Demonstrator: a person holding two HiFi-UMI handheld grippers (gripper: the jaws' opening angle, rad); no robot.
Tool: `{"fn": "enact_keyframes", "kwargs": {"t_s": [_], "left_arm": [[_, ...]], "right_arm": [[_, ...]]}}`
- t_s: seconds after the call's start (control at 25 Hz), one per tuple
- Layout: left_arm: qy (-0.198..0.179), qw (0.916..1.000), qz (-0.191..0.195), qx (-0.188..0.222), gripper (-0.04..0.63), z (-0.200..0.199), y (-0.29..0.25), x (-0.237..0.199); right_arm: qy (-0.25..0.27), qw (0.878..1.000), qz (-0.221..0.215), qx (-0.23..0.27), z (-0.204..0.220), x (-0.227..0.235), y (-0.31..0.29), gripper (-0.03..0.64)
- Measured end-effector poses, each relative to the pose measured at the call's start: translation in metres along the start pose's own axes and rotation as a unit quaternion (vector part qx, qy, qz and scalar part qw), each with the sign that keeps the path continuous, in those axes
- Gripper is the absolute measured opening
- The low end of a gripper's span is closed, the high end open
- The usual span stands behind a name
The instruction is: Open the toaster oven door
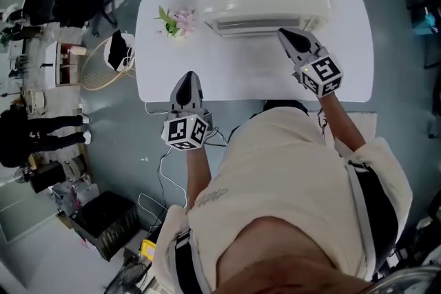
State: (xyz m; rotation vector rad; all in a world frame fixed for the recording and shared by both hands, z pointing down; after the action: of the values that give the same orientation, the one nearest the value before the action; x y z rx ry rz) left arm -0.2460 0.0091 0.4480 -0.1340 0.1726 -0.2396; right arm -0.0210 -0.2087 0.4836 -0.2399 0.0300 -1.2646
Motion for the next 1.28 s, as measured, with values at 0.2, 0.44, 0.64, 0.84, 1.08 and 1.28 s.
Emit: {"fn": "enact_keyframes", "kwargs": {"t_s": [0.2, 0.44, 0.64, 0.84, 1.08, 1.28], "left_arm": [[-0.014, 0.9987, 0.043, -0.024, 0.023, -0.007, -0.040, 0.013], [-0.008, 0.9965, 0.075, -0.038, 0.023, 0.004, -0.067, 0.020], [0.004, 0.9954, 0.085, -0.045, 0.023, 0.016, -0.067, 0.004], [0.001, 0.9936, 0.106, -0.039, 0.023, 0.002, -0.071, 0.001], [-0.005, 0.9924, 0.117, -0.037, 0.023, -0.003, -0.073, -0.011], [-0.014, 0.9902, 0.134, -0.038, 0.023, -0.006, -0.080, -0.014]], "right_arm": [[-0.020, 0.999, 0.027, -0.001, -0.002, 0.018, 0.004, 0.005], [-0.068, 0.996, 0.060, -0.011, 0.012, 0.039, 0.009, 0.005], [-0.076, 0.993, 0.087, -0.033, 0.023, 0.040, 0.005, 0.005], [-0.069, 0.990, 0.113, -0.044, 0.018, 0.043, 0.007, 0.005], [-0.091, 0.985, 0.138, -0.055, 0.029, 0.049, -0.002, 0.005], [-0.090, 0.979, 0.167, -0.071, 0.026, 0.057, -0.006, 0.006]]}}
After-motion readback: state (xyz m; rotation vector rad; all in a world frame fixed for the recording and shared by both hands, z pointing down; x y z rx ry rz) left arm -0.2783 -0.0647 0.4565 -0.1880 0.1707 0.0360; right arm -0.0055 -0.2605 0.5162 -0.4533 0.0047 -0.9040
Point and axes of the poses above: the fingertips, and each gripper's own axes: y backward along the fingers, x to its right, z out of its underside, the point moved 5 cm from there along y, backward along the fingers, and after that the axes turned 2 degrees about -z, right-handed, at the moved point
